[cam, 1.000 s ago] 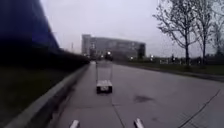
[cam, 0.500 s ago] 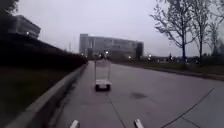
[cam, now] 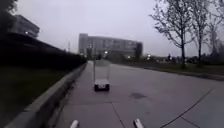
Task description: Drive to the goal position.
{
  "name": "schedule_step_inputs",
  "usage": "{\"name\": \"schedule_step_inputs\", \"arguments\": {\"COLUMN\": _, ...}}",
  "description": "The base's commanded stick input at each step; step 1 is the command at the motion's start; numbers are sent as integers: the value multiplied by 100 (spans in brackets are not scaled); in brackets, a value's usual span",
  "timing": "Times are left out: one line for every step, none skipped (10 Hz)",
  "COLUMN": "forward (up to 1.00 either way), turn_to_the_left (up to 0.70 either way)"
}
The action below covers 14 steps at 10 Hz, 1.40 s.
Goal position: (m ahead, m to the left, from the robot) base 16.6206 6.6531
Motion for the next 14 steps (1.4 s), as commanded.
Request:
{"name": "schedule_step_inputs", "arguments": {"forward": 70, "turn_to_the_left": -35}}
{"name": "schedule_step_inputs", "arguments": {"forward": 70, "turn_to_the_left": -35}}
{"name": "schedule_step_inputs", "arguments": {"forward": 70, "turn_to_the_left": -35}}
{"name": "schedule_step_inputs", "arguments": {"forward": 70, "turn_to_the_left": -35}}
{"name": "schedule_step_inputs", "arguments": {"forward": 70, "turn_to_the_left": -27}}
{"name": "schedule_step_inputs", "arguments": {"forward": 70, "turn_to_the_left": 0}}
{"name": "schedule_step_inputs", "arguments": {"forward": 70, "turn_to_the_left": 0}}
{"name": "schedule_step_inputs", "arguments": {"forward": 70, "turn_to_the_left": 0}}
{"name": "schedule_step_inputs", "arguments": {"forward": 70, "turn_to_the_left": 0}}
{"name": "schedule_step_inputs", "arguments": {"forward": 70, "turn_to_the_left": -35}}
{"name": "schedule_step_inputs", "arguments": {"forward": 70, "turn_to_the_left": -35}}
{"name": "schedule_step_inputs", "arguments": {"forward": 70, "turn_to_the_left": -35}}
{"name": "schedule_step_inputs", "arguments": {"forward": 70, "turn_to_the_left": -35}}
{"name": "schedule_step_inputs", "arguments": {"forward": 70, "turn_to_the_left": -35}}
